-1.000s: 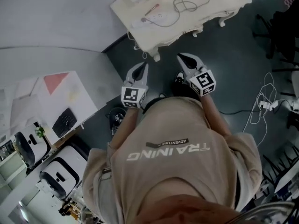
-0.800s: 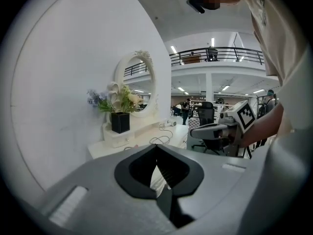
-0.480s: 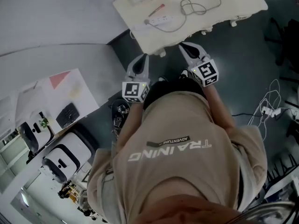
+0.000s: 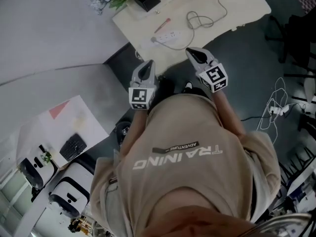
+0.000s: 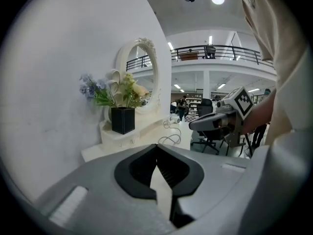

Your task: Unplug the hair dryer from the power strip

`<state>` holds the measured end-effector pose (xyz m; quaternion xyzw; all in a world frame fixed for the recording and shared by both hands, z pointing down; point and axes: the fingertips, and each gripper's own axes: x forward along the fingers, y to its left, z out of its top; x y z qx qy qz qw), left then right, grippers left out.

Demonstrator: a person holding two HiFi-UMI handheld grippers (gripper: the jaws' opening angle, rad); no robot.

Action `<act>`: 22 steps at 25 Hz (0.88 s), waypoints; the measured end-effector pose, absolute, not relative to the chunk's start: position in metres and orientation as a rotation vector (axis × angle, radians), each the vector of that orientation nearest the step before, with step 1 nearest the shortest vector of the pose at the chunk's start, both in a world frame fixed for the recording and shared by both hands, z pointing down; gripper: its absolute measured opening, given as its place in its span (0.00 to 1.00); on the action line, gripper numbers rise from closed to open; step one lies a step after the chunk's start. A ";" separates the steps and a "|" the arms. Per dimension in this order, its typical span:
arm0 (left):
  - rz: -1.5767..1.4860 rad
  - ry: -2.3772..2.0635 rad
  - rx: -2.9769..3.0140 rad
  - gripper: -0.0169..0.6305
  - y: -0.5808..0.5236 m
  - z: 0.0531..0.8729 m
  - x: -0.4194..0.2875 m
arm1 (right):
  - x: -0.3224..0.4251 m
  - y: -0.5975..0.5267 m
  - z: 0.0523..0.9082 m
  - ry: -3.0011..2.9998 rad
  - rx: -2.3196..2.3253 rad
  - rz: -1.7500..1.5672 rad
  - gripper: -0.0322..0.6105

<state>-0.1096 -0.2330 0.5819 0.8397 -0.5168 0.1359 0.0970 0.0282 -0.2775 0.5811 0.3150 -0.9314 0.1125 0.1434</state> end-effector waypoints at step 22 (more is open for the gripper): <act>0.597 -1.186 2.604 0.04 -0.318 0.650 -0.148 | -0.056 -0.368 0.663 -2.298 0.711 0.336 0.06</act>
